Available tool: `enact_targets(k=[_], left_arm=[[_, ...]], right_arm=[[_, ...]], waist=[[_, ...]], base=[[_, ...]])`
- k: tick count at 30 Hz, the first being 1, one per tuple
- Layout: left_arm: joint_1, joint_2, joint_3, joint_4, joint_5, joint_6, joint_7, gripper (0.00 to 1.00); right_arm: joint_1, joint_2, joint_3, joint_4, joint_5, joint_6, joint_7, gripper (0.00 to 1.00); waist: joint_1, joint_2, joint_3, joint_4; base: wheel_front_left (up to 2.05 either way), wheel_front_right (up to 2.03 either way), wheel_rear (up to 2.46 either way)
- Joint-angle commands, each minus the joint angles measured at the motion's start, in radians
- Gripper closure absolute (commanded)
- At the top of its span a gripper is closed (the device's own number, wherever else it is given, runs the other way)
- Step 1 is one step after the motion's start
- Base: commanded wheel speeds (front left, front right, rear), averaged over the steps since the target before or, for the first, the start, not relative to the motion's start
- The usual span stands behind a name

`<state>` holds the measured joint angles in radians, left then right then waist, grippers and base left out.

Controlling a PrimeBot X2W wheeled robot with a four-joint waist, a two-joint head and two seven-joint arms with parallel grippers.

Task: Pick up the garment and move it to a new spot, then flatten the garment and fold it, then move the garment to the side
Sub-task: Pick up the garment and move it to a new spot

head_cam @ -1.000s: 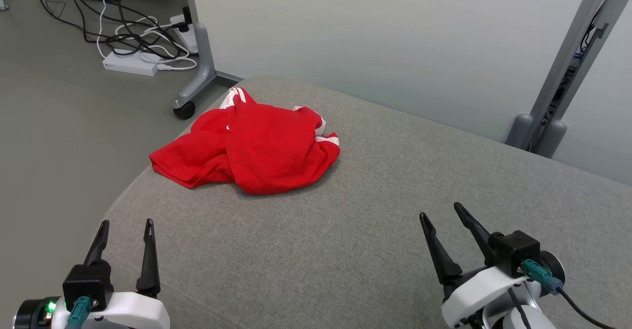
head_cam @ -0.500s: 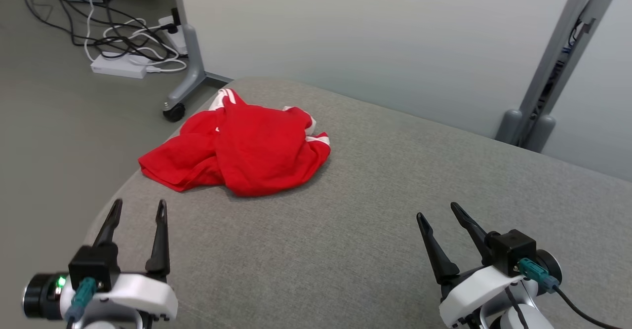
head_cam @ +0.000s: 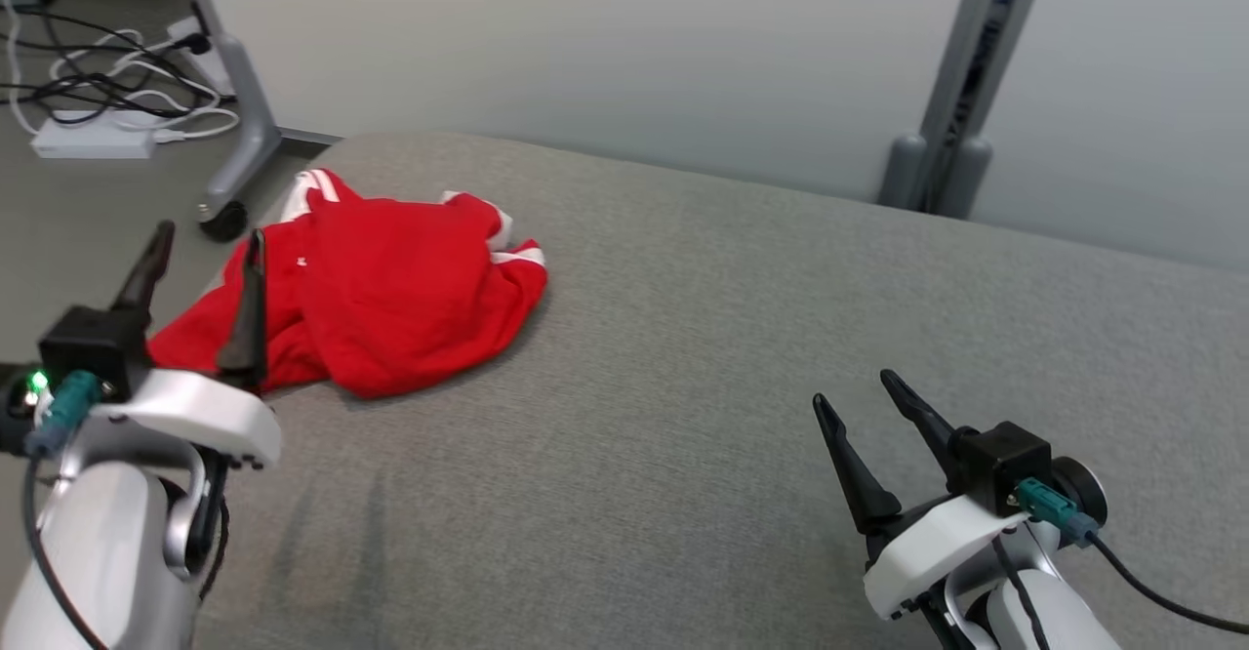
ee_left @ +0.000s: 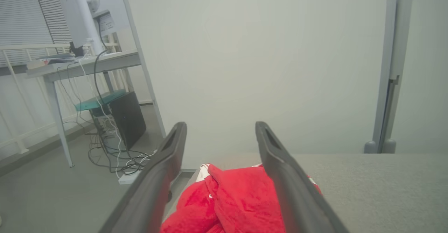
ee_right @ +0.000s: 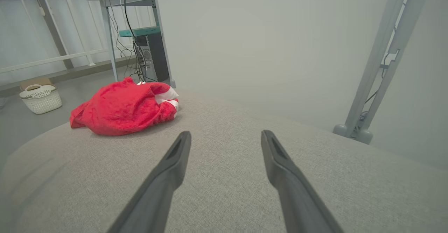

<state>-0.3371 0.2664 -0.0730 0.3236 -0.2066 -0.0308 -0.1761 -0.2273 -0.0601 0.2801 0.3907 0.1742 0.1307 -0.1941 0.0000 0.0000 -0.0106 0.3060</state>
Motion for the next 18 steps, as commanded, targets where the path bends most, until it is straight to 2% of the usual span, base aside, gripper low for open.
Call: enact_targets(k=[1,9,18], left_arm=[[-0.051,0.012,0.009,0.034,-0.017,-0.017,0.0,0.0],[-0.223,0.068,0.003,0.205,-0.045,-0.066,0.01,0.0],[-0.357,0.105,-0.042,0.394,-0.089,-0.094,0.056,0.0]], right_arm=[[-0.016,-0.012,0.0,-0.009,-0.005,0.0,0.004,0.0],[-0.052,-0.021,0.009,-0.027,-0.007,0.0,0.016,0.0],[-0.083,-0.021,0.014,-0.028,-0.013,0.0,0.019,0.0]], waist=[[0.0,0.0,0.045,-0.05],[0.0,0.0,0.121,-0.132],[0.0,0.0,0.18,-0.186]], base=[[0.0,0.0,0.0],[0.0,0.0,0.0],[0.0,0.0,0.0]])
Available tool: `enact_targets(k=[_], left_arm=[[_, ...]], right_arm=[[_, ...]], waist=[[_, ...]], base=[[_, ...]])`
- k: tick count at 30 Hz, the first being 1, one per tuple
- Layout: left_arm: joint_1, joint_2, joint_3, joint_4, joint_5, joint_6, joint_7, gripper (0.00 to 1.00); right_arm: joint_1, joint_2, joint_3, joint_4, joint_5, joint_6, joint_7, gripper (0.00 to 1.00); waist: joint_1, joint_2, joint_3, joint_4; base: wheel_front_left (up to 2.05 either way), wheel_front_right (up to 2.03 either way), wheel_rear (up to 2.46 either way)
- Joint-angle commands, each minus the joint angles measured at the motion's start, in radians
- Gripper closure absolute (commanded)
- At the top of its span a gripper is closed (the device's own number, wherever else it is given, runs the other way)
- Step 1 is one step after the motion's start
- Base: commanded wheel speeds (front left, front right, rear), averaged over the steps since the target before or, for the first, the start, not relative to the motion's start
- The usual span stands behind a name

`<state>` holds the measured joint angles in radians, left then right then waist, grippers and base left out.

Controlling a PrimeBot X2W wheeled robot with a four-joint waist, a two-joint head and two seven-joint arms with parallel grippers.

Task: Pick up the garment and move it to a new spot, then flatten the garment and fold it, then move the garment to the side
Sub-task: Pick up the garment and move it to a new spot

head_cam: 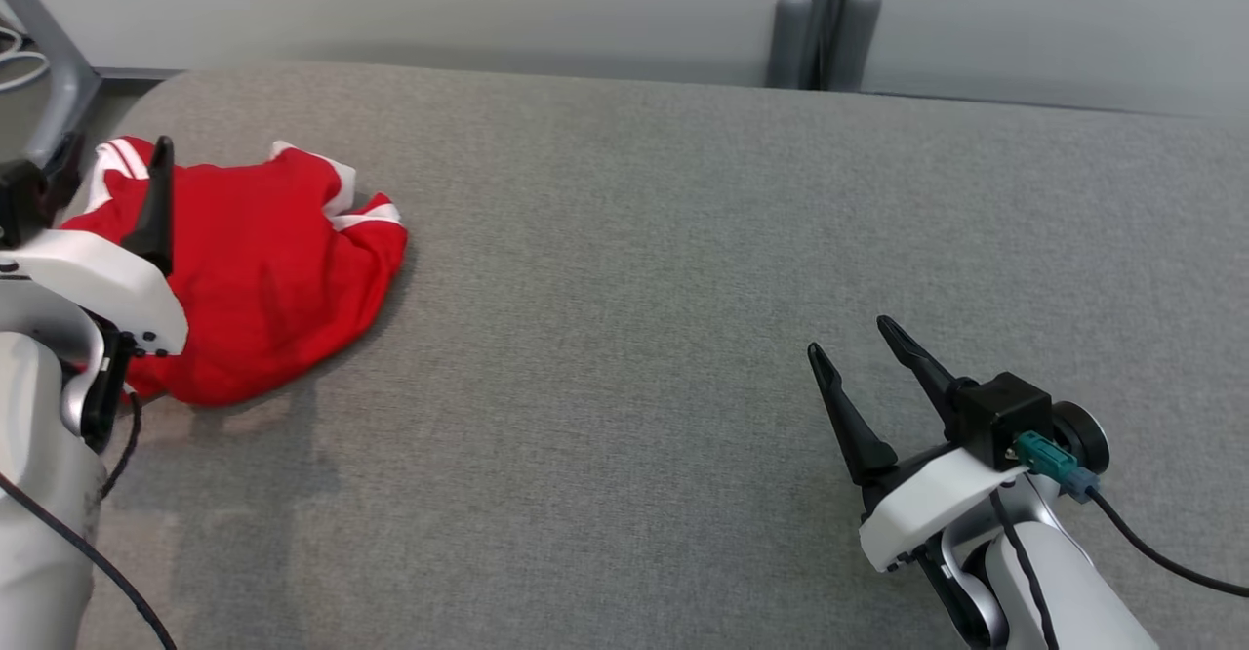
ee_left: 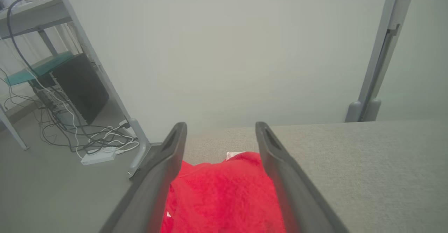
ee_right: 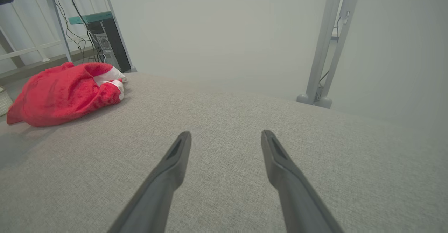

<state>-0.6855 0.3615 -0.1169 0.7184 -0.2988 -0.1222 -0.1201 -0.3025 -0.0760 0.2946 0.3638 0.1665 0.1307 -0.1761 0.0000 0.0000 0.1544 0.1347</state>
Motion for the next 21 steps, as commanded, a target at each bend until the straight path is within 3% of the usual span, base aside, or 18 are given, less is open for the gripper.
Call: enact_targets(k=[1,13,21], left_arm=[[-0.024,0.015,-0.008,0.023,0.0,-0.005,0.002,0.0],[-0.123,0.056,-0.213,0.235,-0.152,-0.007,0.144,0.0],[-0.146,0.095,-0.338,0.286,-0.299,-0.008,0.257,0.0]], right_arm=[[-0.012,-0.005,0.002,-0.001,-0.005,0.0,0.002,0.0],[-0.041,0.0,0.007,0.021,0.002,0.0,0.011,0.0],[-0.058,-0.005,0.013,0.023,0.005,0.0,0.02,0.0]], waist=[[0.0,0.0,0.021,-0.02],[0.0,0.0,0.058,-0.069],[0.0,0.0,0.088,-0.098]], base=[[0.0,0.0,0.0],[0.0,0.0,0.0],[0.0,0.0,0.0]])
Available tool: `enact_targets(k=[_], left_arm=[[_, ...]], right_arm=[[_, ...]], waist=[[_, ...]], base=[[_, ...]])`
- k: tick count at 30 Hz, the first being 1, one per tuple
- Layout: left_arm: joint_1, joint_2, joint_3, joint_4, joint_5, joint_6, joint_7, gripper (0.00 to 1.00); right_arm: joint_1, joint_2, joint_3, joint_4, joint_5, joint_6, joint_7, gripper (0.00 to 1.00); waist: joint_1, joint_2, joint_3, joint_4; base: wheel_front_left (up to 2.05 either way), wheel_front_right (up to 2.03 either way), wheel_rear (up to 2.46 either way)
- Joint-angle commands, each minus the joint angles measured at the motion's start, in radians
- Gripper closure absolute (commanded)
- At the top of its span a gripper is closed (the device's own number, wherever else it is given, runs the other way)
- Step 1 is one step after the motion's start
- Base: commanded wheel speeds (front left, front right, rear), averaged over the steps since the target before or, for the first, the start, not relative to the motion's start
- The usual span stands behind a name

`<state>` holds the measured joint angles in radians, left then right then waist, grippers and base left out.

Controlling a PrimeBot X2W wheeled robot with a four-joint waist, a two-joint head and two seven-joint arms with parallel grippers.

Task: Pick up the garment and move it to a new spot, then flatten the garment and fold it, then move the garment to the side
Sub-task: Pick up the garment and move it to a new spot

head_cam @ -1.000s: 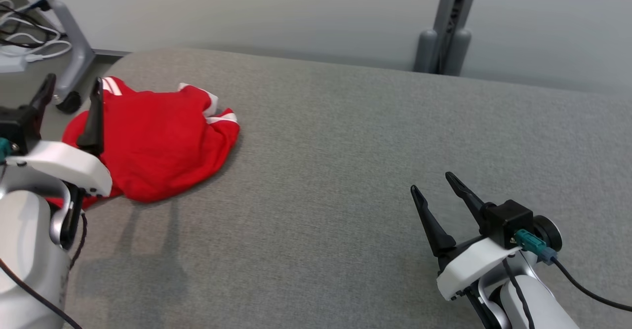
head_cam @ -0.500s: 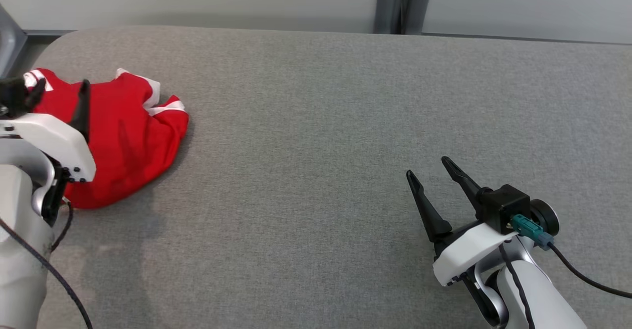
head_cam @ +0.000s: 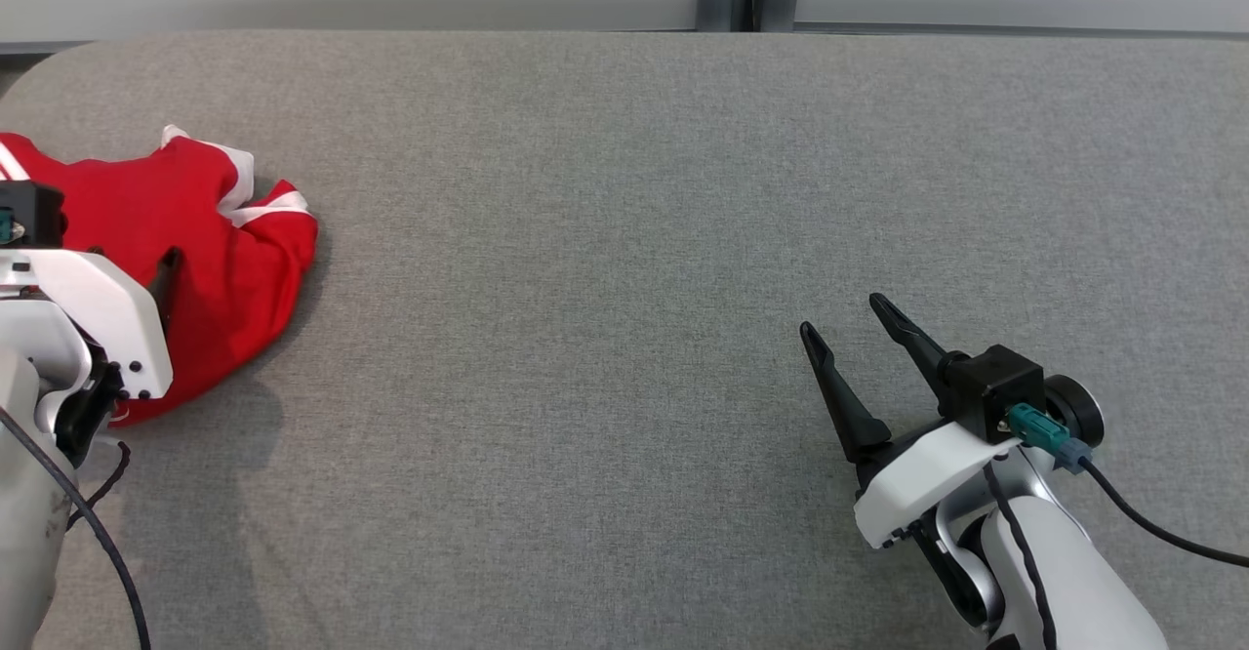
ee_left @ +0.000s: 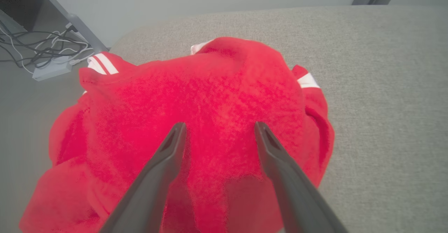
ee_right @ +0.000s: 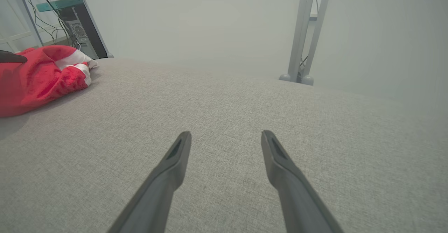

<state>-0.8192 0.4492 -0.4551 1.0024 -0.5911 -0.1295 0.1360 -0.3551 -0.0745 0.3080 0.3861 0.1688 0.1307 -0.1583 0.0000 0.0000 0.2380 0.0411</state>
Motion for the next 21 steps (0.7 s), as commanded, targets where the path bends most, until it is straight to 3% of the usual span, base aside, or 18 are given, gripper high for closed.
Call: enact_targets(k=[1,9,10,12,21], left_arm=[[-0.015,0.011,-0.009,0.007,-0.026,0.0,0.011,0.0],[-0.014,0.034,-0.09,0.059,-0.123,0.0,0.035,0.0],[-0.017,0.032,-0.1,0.062,-0.125,0.0,0.03,0.45],[-0.032,0.04,-0.115,0.066,-0.128,0.0,0.008,1.0],[-0.086,0.056,-0.185,0.051,-0.126,-0.001,-0.1,1.0]], right_arm=[[-0.007,-0.008,0.001,0.0,0.004,0.0,0.002,0.0],[-0.023,-0.01,0.013,-0.007,0.003,0.0,0.009,0.0],[-0.023,-0.011,0.012,-0.009,0.001,0.0,0.009,0.0],[-0.021,-0.012,0.01,-0.011,-0.002,0.0,0.01,0.0],[-0.003,-0.01,0.004,-0.007,-0.004,0.0,0.003,0.0]], waist=[[0.0,0.0,0.008,-0.008],[0.0,0.0,0.033,-0.034],[0.0,0.0,0.035,-0.035],[0.0,0.0,0.036,-0.035],[0.0,0.0,0.01,-0.009]], base=[[0.0,0.0,0.0],[0.0,0.0,0.0],[0.0,0.0,0.0],[0.0,0.0,0.0],[0.0,0.0,0.0]])
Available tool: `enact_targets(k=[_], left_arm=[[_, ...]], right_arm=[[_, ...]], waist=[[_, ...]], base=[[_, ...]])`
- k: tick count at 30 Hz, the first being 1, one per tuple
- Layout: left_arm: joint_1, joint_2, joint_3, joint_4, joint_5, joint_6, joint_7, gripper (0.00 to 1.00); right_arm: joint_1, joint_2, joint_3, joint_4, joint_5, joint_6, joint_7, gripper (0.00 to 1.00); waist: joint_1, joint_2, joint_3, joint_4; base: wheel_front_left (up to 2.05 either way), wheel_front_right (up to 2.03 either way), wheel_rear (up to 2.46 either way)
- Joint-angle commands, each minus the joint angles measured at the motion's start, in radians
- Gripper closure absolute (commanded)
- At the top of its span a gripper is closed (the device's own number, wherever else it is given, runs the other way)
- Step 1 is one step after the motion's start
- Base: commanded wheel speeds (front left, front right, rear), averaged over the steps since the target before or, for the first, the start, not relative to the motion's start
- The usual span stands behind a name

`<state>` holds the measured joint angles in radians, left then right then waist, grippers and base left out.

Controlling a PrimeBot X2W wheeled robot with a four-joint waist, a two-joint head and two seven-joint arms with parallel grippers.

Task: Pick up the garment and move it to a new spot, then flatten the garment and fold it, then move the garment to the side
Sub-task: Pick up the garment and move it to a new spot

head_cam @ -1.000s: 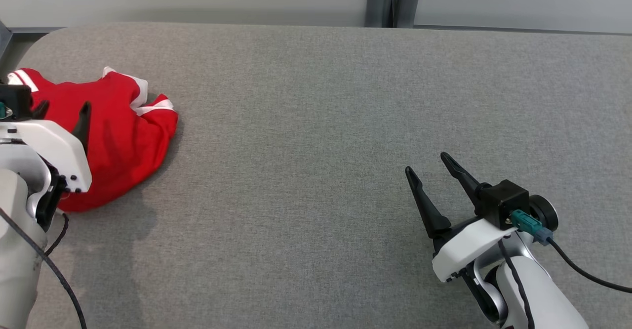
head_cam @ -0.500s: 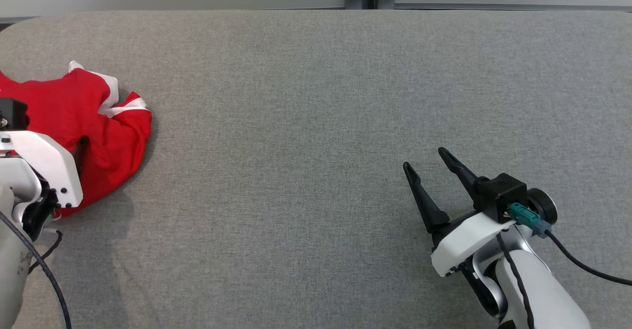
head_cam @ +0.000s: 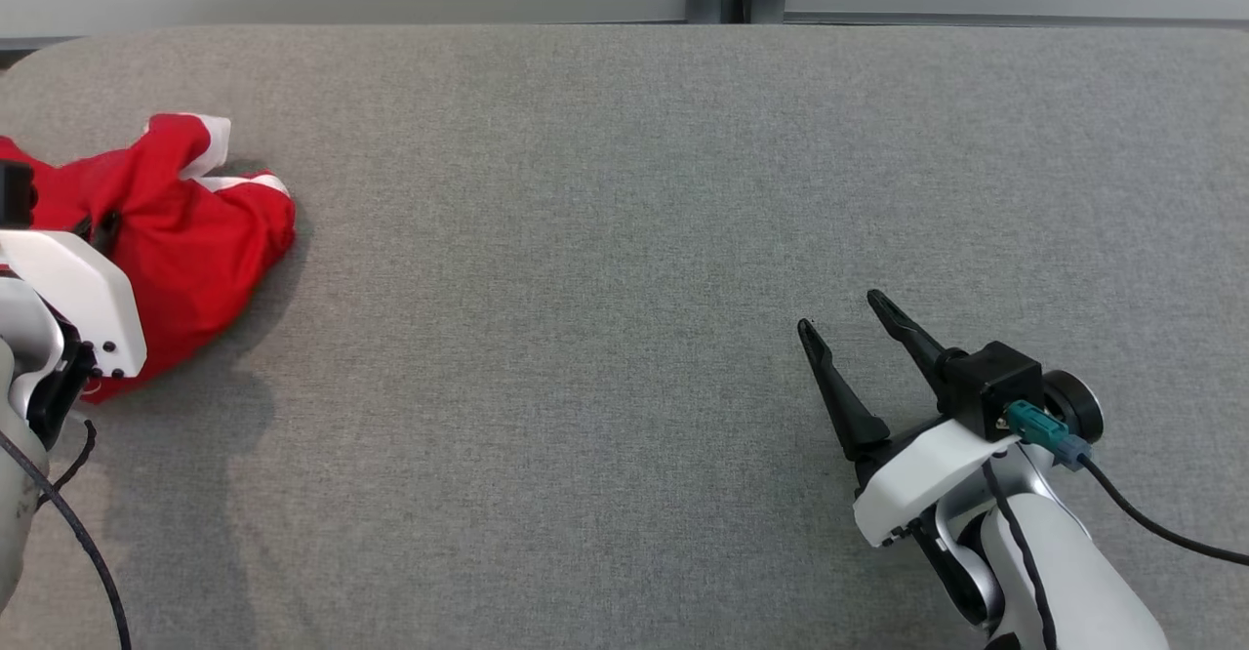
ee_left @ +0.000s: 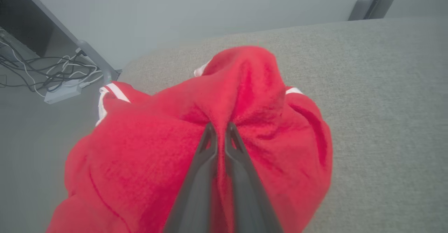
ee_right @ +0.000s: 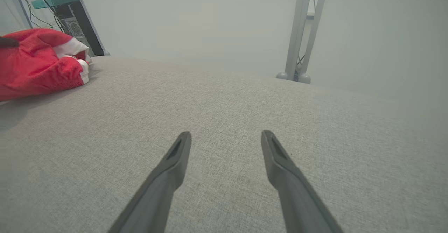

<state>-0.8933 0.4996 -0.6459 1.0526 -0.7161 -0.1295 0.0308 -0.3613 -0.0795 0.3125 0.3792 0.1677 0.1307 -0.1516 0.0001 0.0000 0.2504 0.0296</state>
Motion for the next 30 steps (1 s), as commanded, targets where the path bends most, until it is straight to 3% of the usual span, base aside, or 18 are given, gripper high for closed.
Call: enact_targets(k=[1,17,30], left_arm=[[-0.019,0.009,-0.002,-0.003,-0.002,-0.001,-0.008,1.0],[-0.126,0.025,-0.134,-0.163,0.009,-0.001,-0.173,1.0],[-0.183,0.006,-0.2,-0.41,0.043,0.007,-0.184,1.0]], right_arm=[[0.004,-0.005,0.001,0.002,-0.001,0.0,-0.006,0.0],[0.026,0.005,-0.003,0.045,0.028,0.0,-0.033,0.0],[0.038,0.018,-0.025,0.076,0.042,0.0,-0.07,0.0]], waist=[[-0.0001,0.0,-0.007,0.007],[-0.0001,0.0,-0.097,0.031],[-0.0001,0.0,-0.135,-0.053]], base=[[0.0,0.0,0.0],[0.0,0.0,0.0],[0.0,0.0,0.0]])
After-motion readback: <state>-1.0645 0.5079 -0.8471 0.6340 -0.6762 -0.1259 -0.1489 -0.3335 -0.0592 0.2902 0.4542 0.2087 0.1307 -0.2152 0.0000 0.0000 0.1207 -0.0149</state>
